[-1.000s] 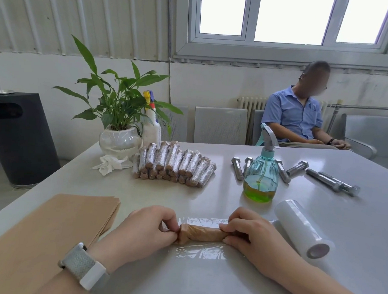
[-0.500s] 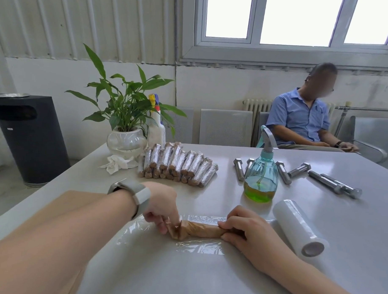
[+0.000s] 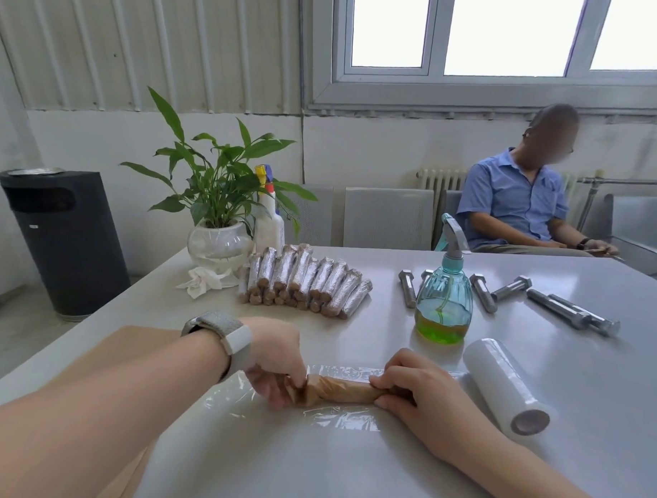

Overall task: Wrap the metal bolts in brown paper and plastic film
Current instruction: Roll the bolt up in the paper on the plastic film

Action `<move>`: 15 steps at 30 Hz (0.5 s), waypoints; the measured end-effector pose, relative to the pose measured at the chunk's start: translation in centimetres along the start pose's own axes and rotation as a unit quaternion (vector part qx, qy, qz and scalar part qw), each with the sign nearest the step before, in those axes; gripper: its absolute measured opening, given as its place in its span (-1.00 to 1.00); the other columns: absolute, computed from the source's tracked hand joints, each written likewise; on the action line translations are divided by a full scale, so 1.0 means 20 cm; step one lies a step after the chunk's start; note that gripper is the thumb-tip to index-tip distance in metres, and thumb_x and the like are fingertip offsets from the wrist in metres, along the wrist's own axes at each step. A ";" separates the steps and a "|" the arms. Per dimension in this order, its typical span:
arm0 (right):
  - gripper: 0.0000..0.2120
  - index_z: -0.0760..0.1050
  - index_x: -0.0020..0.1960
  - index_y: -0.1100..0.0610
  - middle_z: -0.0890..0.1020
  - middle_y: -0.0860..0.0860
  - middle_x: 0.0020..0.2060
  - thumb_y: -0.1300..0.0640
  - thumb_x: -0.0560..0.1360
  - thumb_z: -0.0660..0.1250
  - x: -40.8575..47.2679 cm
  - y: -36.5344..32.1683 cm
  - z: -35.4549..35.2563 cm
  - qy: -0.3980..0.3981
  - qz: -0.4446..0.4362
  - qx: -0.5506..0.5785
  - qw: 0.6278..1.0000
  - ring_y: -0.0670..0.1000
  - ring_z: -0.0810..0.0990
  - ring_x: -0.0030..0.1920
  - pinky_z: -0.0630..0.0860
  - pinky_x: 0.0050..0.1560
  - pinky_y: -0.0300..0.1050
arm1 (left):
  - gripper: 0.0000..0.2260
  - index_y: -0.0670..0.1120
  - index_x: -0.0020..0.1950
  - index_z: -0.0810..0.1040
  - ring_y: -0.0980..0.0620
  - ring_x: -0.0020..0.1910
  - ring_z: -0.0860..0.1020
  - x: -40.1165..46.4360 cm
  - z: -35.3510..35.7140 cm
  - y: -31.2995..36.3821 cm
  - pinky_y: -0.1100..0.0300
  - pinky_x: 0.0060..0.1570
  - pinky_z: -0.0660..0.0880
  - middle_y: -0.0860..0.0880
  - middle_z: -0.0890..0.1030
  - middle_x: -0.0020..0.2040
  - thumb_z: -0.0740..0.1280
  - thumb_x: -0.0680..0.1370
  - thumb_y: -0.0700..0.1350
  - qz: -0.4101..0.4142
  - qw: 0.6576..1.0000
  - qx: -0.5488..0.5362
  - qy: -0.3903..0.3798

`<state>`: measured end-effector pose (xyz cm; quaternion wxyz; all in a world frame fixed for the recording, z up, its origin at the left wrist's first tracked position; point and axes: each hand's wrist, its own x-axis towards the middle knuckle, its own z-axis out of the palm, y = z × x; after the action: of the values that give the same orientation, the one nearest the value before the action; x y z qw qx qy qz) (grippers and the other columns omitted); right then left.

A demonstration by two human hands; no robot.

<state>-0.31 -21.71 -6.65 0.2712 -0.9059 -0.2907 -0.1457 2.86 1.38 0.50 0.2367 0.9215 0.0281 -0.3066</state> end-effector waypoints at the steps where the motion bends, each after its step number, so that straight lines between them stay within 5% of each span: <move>1: -0.91 0.66 -0.03 0.11 0.49 -0.15 -0.12 0.15 0.47 0.47 0.00 0.00 0.00 -0.001 0.000 -0.001 1.000 -0.13 0.44 -0.12 0.27 -0.08 -0.48 | -0.95 -0.24 -0.12 0.54 0.10 -0.47 0.60 0.00 0.01 0.00 0.32 -0.52 0.48 -0.07 0.65 -0.36 0.31 0.53 -0.27 0.010 1.000 -0.025 0.013; 8: -0.91 0.65 -0.02 0.10 0.53 -0.13 -0.08 0.14 0.47 0.46 0.00 0.00 0.00 -0.002 -0.002 -0.003 1.000 -0.13 0.47 -0.10 0.29 -0.08 -0.46 | -0.92 -0.35 -0.20 0.61 -0.11 -0.30 0.69 -0.03 0.01 -0.09 0.24 -0.36 0.59 -0.29 0.67 -0.22 0.34 0.48 -0.39 0.037 0.968 -0.248 0.015; 15: -0.91 0.65 -0.02 0.13 0.53 -0.11 -0.07 0.17 0.48 0.46 0.01 0.00 0.00 -0.006 -0.007 0.000 1.000 -0.12 0.48 -0.06 0.29 -0.05 -0.47 | -0.88 -0.42 -0.06 0.58 -0.20 -0.33 0.68 -0.07 0.11 -0.19 0.17 -0.38 0.63 -0.36 0.65 -0.20 0.28 0.57 -0.38 0.043 0.859 -0.510 0.029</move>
<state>-0.18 -21.62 -6.58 0.2683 -0.9049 -0.2984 -0.1418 -0.29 3.96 -1.79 0.6855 0.6807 0.1471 -0.2124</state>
